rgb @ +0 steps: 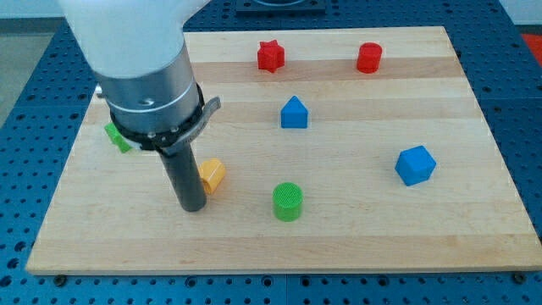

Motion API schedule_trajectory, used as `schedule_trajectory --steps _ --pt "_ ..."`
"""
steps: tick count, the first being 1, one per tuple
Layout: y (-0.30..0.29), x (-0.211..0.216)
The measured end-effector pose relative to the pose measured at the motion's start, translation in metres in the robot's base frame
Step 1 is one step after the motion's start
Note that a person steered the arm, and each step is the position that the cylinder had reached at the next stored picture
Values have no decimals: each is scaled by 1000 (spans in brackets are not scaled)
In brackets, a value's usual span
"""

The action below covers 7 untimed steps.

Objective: Slide your arm to the bottom side of the board

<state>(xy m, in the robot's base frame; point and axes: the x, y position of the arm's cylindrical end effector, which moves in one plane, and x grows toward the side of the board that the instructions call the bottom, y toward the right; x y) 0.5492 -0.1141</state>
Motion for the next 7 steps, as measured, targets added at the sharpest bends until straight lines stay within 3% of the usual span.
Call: schedule_trajectory --steps 1,7 --pt "7 30" --pt "-3 34"
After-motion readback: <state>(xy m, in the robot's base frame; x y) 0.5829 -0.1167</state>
